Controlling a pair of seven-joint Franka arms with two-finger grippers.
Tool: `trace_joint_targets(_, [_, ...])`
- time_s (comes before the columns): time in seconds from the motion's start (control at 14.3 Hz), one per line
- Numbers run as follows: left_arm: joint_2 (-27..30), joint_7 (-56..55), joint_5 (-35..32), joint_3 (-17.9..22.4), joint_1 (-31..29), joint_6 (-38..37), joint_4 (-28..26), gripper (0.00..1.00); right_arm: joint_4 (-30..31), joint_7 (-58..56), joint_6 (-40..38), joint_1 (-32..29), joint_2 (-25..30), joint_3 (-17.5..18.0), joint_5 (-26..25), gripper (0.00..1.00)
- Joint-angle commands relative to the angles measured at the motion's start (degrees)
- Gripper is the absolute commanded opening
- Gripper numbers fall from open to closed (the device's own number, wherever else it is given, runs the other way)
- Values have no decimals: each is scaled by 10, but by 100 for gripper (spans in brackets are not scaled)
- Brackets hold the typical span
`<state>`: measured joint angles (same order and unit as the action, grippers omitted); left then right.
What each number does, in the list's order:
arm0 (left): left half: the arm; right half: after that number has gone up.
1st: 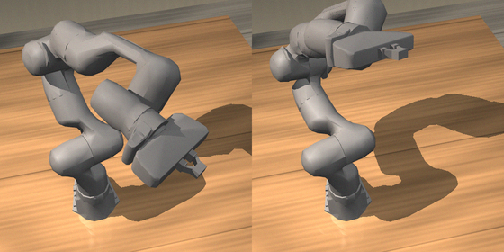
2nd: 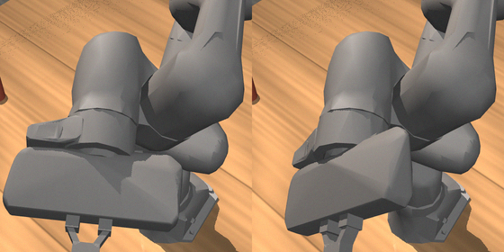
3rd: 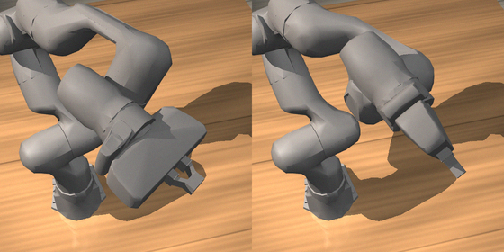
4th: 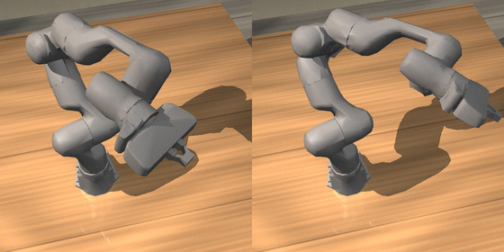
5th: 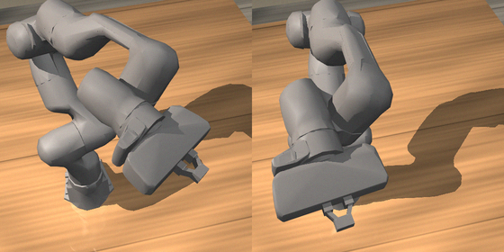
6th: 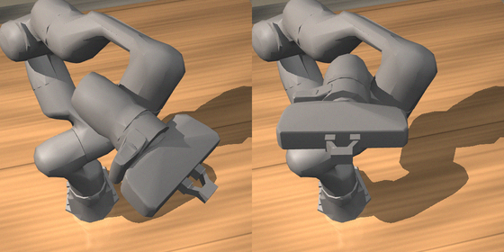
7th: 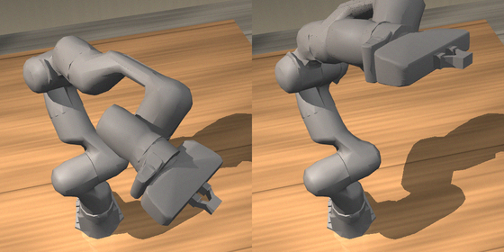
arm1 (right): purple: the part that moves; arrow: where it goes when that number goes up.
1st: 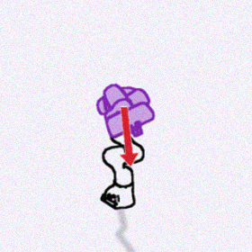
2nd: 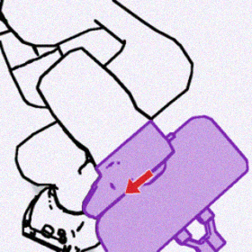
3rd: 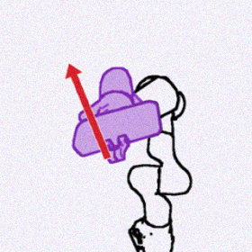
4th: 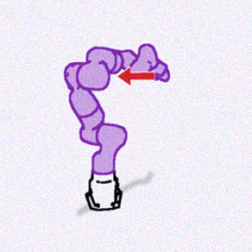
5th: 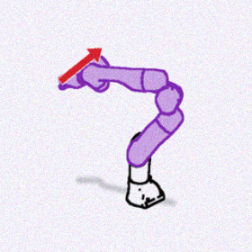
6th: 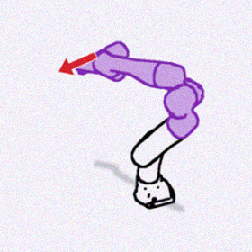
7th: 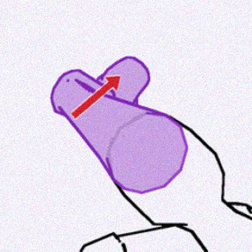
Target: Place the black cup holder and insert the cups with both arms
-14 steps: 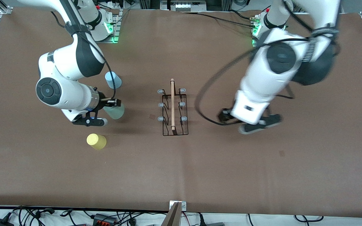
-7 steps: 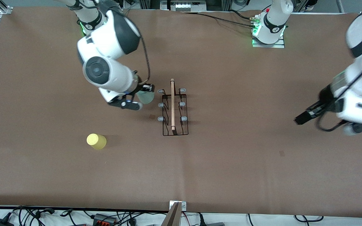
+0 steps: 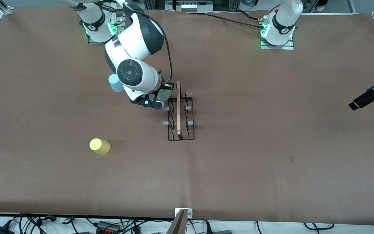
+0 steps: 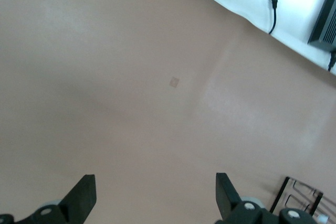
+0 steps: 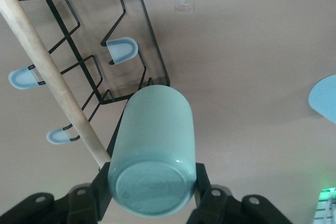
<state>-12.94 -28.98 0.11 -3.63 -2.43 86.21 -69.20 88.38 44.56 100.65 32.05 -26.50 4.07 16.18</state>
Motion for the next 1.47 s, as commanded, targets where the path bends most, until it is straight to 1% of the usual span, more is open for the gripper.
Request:
trace_joint_targets(0.0, [15, 116, 1, -2, -17, -12, -22, 100, -24, 9, -1, 11, -26, -2, 27, 24])
trace_joint_targets(0.14, [15, 185, 6, -10, -59, 4, -41, 100, -25, 8, 8, 14, -33, -2, 26, 24])
trace_joint_targets(0.28, [45, 203, 2, -9, -62, 8, -91, 100, -24, 5, 12, 13, -42, -3, 21, 24])
trace_joint_targets(0.35, [63, 203, 2, -8, -66, 18, -129, 100, -24, 3, 12, 14, -49, -4, 19, 24])
trace_joint_targets(0.42, [93, 204, 2, -9, -73, 46, -175, 100, -24, 3, 14, 13, -54, -4, 18, 25])
trace_joint_targets(0.49, [122, 204, 1, -9, -73, 76, -227, 100, -24, 3, 17, 14, -57, -4, 11, 31])
trace_joint_targets(0.56, [147, 202, 2, -10, -74, 98, -267, 100, -24, 3, 20, 14, -58, -4, -3, 34])
trace_joint_targets(0.63, [150, 194, 2, -11, -73, 92, -268, 100, -24, 8, 22, 14, -58, -4, -7, 48])
trace_joint_targets(0.7, [147, 193, 2, -11, -72, 89, -261, 100, -24, 19, 22, 15, -60, -4, -4, 99])
trace_joint_targets(0.84, [131, 192, 4, -11, -71, 90, -236, 100, -32, 73, 21, 13, -58, -4, -4, 100])
trace_joint_targets(0.91, [129, 191, 5, -12, -71, 88, -225, 100, -49, 84, 16, 13, -57, -6, -8, 100])
trace_joint_targets(1.05, [130, 193, 6, -12, -70, 84, -222, 100, -81, 86, 6, -1, -54, -12, -11, 100])
trace_joint_targets(1.12, [130, 197, 5, -13, -69, 77, -217, 100, -91, 86, 6, -11, -53, -28, -12, 100])
trace_joint_targets(1.19, [130, 198, 5, -14, -69, 66, -211, 100, -101, 80, 7, -17, -54, -54, -26, 100])
trace_joint_targets(1.26, [131, 197, 7, -14, -67, 35, -211, 100, -104, 72, 11, -24, -54, -78, -45, 100])
trace_joint_targets(1.33, [132, 197, 7, -14, -67, 14, -211, 100, -108, 55, 16, -37, -60, -96, -61, 100])
trace_joint_targets(1.4, [132, 199, 7, -13, -66, 13, -211, 100, -108, 24, 37, -51, -69, -103, -76, 100])
